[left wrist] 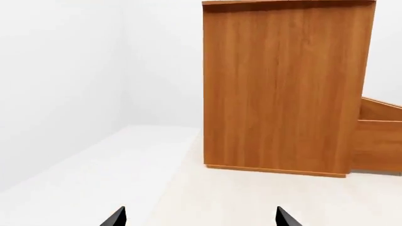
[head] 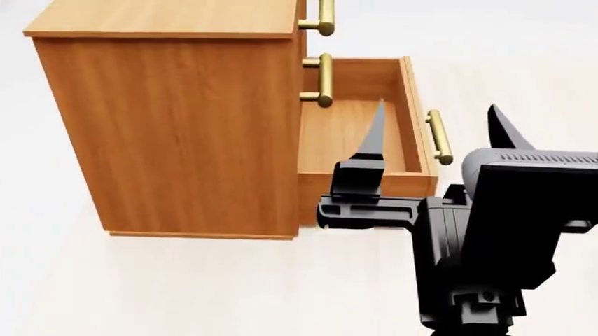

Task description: Put the bowl in the bottom drawer of the cabinet and close it.

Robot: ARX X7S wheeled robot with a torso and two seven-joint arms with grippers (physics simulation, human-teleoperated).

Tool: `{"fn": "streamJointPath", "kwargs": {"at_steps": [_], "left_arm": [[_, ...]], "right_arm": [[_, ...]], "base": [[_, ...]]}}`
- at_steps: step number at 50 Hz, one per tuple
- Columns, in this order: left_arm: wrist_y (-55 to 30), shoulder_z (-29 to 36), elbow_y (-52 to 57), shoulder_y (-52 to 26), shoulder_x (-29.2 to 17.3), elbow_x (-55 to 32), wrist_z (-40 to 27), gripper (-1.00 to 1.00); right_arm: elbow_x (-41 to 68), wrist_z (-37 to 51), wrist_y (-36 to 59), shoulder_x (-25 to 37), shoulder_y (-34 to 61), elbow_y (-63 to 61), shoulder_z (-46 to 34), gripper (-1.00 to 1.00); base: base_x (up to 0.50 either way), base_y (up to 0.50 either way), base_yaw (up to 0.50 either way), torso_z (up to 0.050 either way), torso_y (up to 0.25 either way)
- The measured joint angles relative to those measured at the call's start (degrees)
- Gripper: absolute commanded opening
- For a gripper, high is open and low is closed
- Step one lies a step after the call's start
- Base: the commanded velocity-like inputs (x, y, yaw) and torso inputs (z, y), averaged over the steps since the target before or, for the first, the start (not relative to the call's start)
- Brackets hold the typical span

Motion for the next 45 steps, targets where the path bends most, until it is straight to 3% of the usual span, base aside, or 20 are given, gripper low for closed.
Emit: {"fn": "streamJointPath", "kwargs": {"at_steps": [45], "left_arm": [[0.79,1.05,-0.38,-0.14,-1.2,-0.1,-1.59,1.0]], "right_arm": [[2.26,1.69,-1.66,0.82,-0.93,0.95,-0.19,1.0]], "base": [[0.5,0.0,0.0,0.0,0.0]]}}
